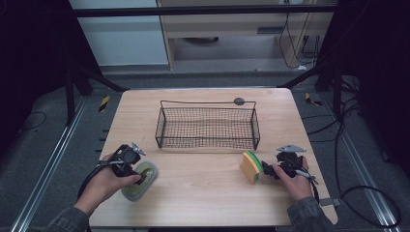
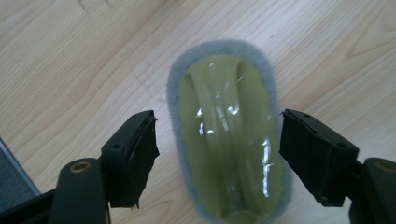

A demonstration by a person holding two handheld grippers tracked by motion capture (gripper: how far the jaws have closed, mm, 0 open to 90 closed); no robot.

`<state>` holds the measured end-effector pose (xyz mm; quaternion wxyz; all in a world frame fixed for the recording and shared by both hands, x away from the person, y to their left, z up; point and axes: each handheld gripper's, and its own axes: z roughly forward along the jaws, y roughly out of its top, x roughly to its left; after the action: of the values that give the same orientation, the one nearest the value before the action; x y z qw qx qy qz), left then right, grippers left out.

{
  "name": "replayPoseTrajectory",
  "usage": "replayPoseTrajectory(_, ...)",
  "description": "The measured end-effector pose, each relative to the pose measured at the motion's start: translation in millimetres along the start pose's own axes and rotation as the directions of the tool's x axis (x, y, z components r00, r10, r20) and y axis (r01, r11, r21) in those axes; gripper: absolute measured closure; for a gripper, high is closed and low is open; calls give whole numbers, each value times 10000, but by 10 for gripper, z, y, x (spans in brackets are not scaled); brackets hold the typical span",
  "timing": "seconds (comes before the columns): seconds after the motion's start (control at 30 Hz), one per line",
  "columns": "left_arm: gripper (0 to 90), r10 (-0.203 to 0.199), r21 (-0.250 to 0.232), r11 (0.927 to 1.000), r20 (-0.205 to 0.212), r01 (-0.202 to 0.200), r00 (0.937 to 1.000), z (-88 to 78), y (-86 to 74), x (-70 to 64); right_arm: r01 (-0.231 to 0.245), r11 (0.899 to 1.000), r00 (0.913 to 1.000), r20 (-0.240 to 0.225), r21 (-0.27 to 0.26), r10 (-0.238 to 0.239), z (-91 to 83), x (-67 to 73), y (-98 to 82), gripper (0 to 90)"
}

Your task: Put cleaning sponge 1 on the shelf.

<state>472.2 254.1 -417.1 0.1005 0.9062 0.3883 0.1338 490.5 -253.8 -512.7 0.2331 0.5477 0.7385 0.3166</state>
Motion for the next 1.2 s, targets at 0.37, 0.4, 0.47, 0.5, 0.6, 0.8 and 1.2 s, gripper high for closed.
replayPoseTrajectory(0.37, 329, -558, 209, 9983, 899, 541, 9944, 77, 6, 94, 1, 10000, 10000, 9, -5, -1, 1, 1, -1, 4)
replayPoseTrajectory(0.4, 334, -632, 224, 9979, 1023, 612, 9927, 87, 6, 96, 0, 10000, 10000, 2, -4, 0, 0, 0, 0, 4)
replayPoseTrajectory(0.47, 338, -599, 398, 9976, 1007, 561, 9931, 123, 4, 90, -12, 10000, 10000, 30, 18, 11, 2, 3, 3, 4)
replayPoseTrajectory(0.5, 338, -669, 455, 9970, 1029, 625, 9924, 140, 1, 88, -86, 10000, 9999, 54, 4, 86, 6, 12, 6, 4)
replayPoseTrajectory(0.6, 333, -839, 486, 9957, 1146, 787, 9899, 165, 0, 106, -3, 10000, 10000, 85, -6, 3, 13, 17, 9, 4)
replayPoseTrajectory(0.8, 338, -1031, 583, 9936, 1236, 965, 9870, 199, -2, 155, -4, 10000, 10000, 63, -12, 4, 13, 18, 10, 4)
replayPoseTrajectory(1.2, 435, -1097, 545, 9932, 1360, 1031, 9846, 254, -1, 154, 86, 10000, 10000, -38, -30, -86, 8, -26, 6, 7)
